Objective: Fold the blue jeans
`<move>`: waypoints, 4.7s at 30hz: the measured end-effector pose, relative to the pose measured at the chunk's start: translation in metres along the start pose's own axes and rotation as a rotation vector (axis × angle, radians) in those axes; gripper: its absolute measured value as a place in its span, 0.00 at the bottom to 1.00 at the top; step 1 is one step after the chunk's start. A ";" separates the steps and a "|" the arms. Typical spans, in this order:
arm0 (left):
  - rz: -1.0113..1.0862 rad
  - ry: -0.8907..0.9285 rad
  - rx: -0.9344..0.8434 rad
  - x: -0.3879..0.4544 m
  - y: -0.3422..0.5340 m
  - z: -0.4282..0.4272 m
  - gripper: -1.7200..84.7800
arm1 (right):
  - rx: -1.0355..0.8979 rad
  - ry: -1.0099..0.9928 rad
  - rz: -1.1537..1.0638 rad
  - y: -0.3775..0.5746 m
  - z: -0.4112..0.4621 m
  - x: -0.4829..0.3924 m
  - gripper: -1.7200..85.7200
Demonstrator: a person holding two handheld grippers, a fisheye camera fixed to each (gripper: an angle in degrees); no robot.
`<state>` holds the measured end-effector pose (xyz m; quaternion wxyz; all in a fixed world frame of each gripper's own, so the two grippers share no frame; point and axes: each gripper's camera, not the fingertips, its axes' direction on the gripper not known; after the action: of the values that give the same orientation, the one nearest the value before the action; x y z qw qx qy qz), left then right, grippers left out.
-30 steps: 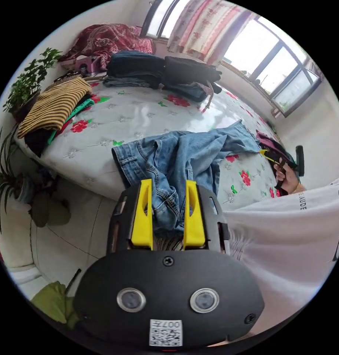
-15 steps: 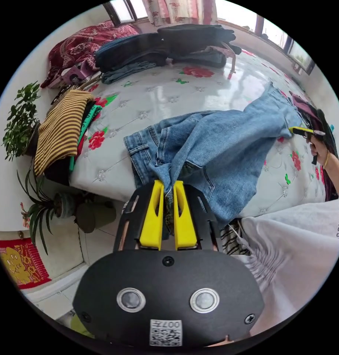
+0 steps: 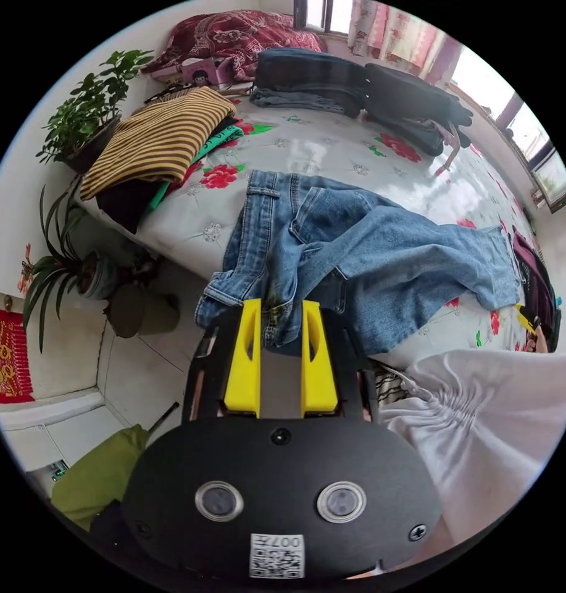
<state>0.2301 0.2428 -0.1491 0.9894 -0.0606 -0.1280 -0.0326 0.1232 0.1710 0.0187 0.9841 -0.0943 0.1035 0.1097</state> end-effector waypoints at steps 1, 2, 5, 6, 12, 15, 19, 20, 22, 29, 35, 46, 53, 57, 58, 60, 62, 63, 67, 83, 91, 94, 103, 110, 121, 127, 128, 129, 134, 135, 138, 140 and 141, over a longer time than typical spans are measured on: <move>0.005 -0.011 -0.014 0.002 -0.004 0.006 0.13 | -0.023 -0.035 0.039 -0.007 0.007 0.010 0.11; 0.016 -0.049 -0.056 0.005 -0.016 0.018 0.11 | -0.023 -0.017 0.071 -0.010 0.007 0.013 0.10; 0.074 -0.156 -0.117 0.008 -0.047 0.029 0.06 | -0.013 -0.028 0.034 -0.023 0.007 0.010 0.07; 0.078 -0.158 -0.119 0.003 -0.057 0.027 0.06 | -0.048 -0.003 0.024 -0.029 0.008 0.007 0.05; 0.031 -0.013 -0.031 -0.046 -0.069 -0.002 0.06 | 0.170 -0.186 -0.204 -0.040 -0.076 -0.002 0.02; 0.025 -0.019 0.010 -0.058 -0.054 0.000 0.10 | 0.391 -0.438 -0.229 -0.027 -0.158 0.027 0.02; -0.128 0.007 -0.018 -0.089 -0.016 0.031 0.14 | 0.641 -0.434 -0.241 0.018 -0.239 0.080 0.02; -0.207 0.068 -0.054 -0.103 0.001 0.050 0.14 | 0.658 -0.414 -0.223 0.025 -0.245 0.090 0.02; -0.326 0.251 -0.124 -0.122 0.026 0.086 0.16 | 0.653 -0.363 -0.119 0.046 -0.249 0.135 0.02; -0.612 0.734 -0.307 -0.147 0.114 0.231 0.23 | 0.527 -0.435 0.114 0.100 -0.213 0.221 0.02; -0.636 1.021 -0.295 -0.178 0.145 0.299 0.18 | 0.532 -0.482 0.055 0.117 -0.233 0.235 0.02; -0.630 1.159 0.134 -0.204 0.206 0.267 0.01 | 0.546 -0.588 -0.020 0.147 -0.258 0.258 0.02; -0.275 1.362 0.615 -0.216 0.212 0.123 0.01 | 0.749 -0.770 -0.048 0.194 -0.305 0.289 0.02; -0.030 1.394 0.737 -0.196 0.215 0.035 0.01 | 0.962 -0.794 -0.071 0.231 -0.361 0.307 0.02; 0.006 1.401 0.755 -0.191 0.217 0.023 0.01 | 1.026 -0.759 -0.081 0.242 -0.379 0.309 0.02; 0.120 1.437 0.822 -0.171 0.225 -0.013 0.01 | 1.107 -0.699 -0.101 0.256 -0.404 0.307 0.02; 0.134 1.443 0.847 -0.161 0.226 -0.030 0.01 | 1.159 -0.651 -0.112 0.260 -0.422 0.301 0.02; 0.097 1.409 0.856 -0.157 0.223 -0.037 0.01 | 1.173 -0.639 -0.125 0.256 -0.430 0.293 0.02; -0.149 1.260 0.738 -0.148 0.178 -0.024 0.01 | 1.107 -0.655 -0.250 0.184 -0.432 0.229 0.02; -0.362 0.421 0.311 -0.096 -0.002 0.113 0.14 | 0.249 -0.343 -0.232 -0.046 -0.091 0.041 0.09; -0.188 0.263 0.081 -0.041 -0.001 0.142 0.13 | 0.131 -0.160 0.026 -0.054 -0.026 0.103 0.11; -0.090 0.260 0.160 -0.010 -0.049 0.129 0.13 | 0.075 -0.125 0.004 -0.067 -0.007 0.082 0.11; 0.082 0.152 0.033 0.041 -0.189 0.171 0.07 | 0.131 -0.121 0.129 -0.059 -0.031 0.070 0.02; -0.215 0.027 0.280 -0.053 -0.236 0.103 0.02 | 0.561 -0.300 0.203 0.040 -0.205 0.070 0.02; -0.235 0.085 0.146 -0.075 -0.178 0.110 0.12 | 0.545 0.036 0.035 0.042 -0.197 0.031 0.02; -0.320 0.103 0.174 -0.096 -0.068 0.069 0.14 | 0.447 -0.308 0.157 0.032 -0.171 0.099 0.02; -0.351 0.115 0.173 -0.094 -0.037 0.070 0.13 | 0.448 -0.320 0.144 0.028 -0.174 0.099 0.02; -0.404 0.153 0.152 -0.091 -0.006 0.079 0.13 | 0.454 -0.337 0.106 0.020 -0.182 0.096 0.02; -0.775 0.548 0.020 -0.086 0.120 0.160 0.18 | 0.500 -0.472 -0.066 -0.002 -0.210 0.078 0.02; -0.875 0.621 -0.003 -0.084 0.144 0.180 0.20 | 0.508 -0.532 -0.106 -0.007 -0.216 0.073 0.02; -0.980 0.725 -0.002 -0.080 0.169 0.211 0.23 | 0.579 -0.689 -0.286 -0.007 -0.244 0.058 0.02; -0.951 0.725 0.026 -0.079 0.169 0.217 0.23 | 0.659 -0.698 -0.402 0.008 -0.265 0.056 0.02; -0.950 0.760 0.048 -0.081 0.171 0.220 0.22 | 0.705 -0.625 -0.429 0.020 -0.274 0.062 0.02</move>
<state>0.1109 0.4442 0.0227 0.8442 0.0414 0.2204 -0.4868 0.1274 0.1455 -0.2620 0.9404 0.2610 -0.1864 -0.1133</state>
